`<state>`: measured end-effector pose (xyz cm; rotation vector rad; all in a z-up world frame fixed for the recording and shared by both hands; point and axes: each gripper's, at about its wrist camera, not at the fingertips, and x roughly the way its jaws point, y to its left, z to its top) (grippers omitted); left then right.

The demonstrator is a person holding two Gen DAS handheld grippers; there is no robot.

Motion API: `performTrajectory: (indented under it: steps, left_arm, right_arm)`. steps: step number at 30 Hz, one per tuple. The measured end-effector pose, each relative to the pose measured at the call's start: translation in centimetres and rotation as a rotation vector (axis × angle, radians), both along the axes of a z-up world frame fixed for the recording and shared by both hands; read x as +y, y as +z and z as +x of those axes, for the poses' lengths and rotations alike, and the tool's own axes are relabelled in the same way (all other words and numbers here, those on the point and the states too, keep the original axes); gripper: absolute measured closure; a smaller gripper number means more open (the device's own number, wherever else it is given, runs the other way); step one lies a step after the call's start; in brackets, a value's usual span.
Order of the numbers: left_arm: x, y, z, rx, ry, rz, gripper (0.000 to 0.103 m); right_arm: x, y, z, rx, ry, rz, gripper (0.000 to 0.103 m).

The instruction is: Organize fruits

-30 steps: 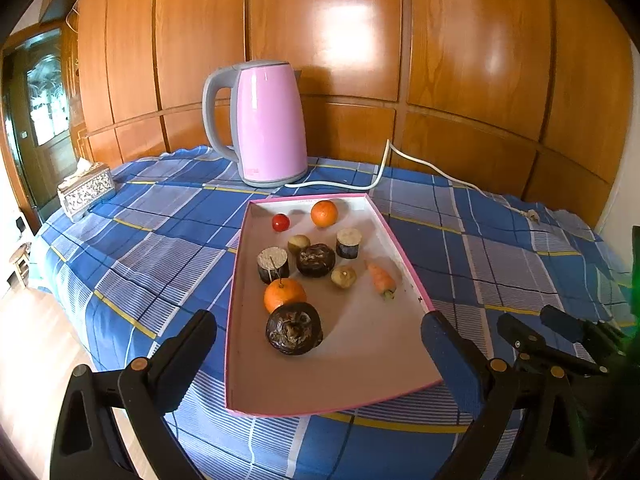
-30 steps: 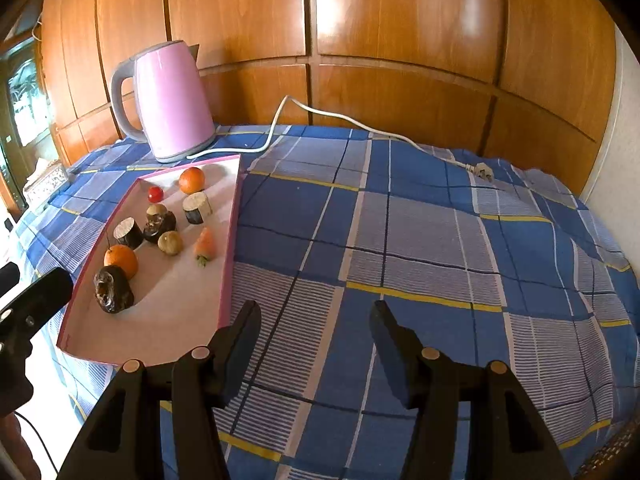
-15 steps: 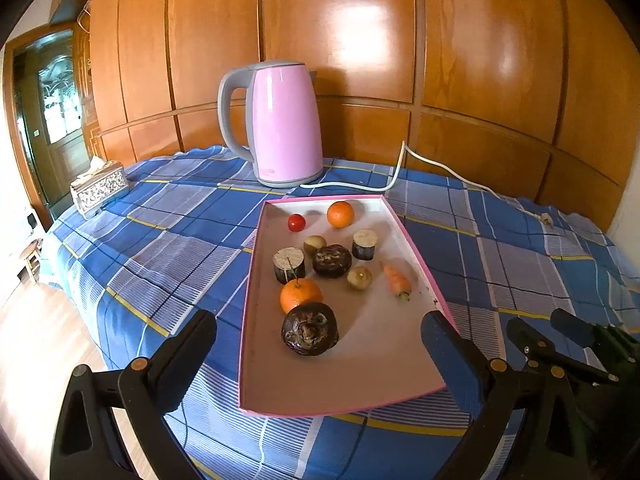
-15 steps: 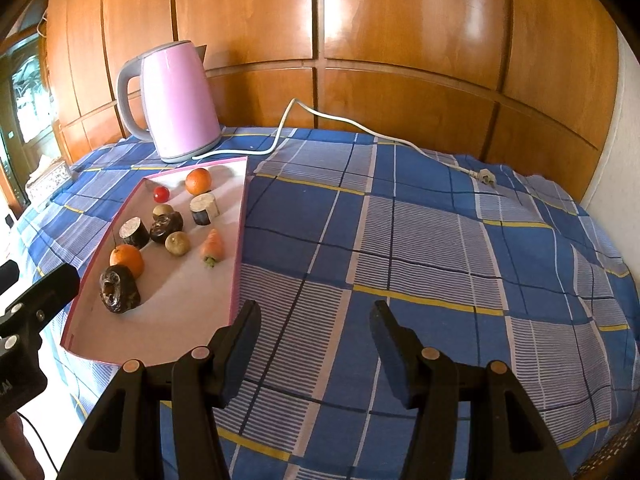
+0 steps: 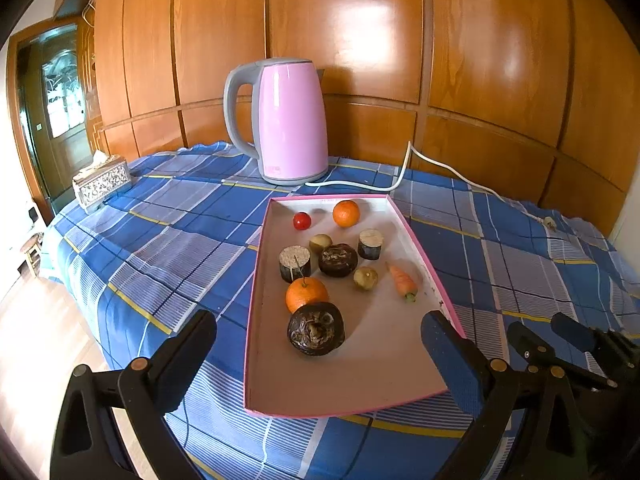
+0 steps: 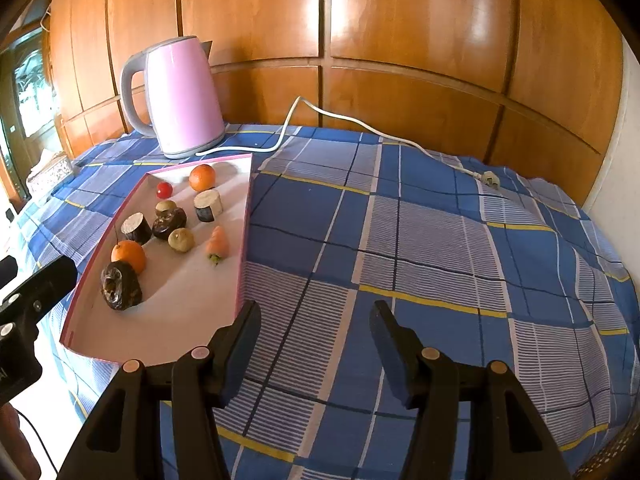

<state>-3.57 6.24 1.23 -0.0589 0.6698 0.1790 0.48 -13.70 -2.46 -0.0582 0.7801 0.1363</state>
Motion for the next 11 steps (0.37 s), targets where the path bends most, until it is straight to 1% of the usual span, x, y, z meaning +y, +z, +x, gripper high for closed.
performTrajectory:
  steps: [11]
  left_arm:
    - [0.54,-0.22,0.12,0.002,0.008,-0.023,0.000]
  right_arm:
    - [0.11,-0.14,0.03,0.006,0.001,0.001,0.046]
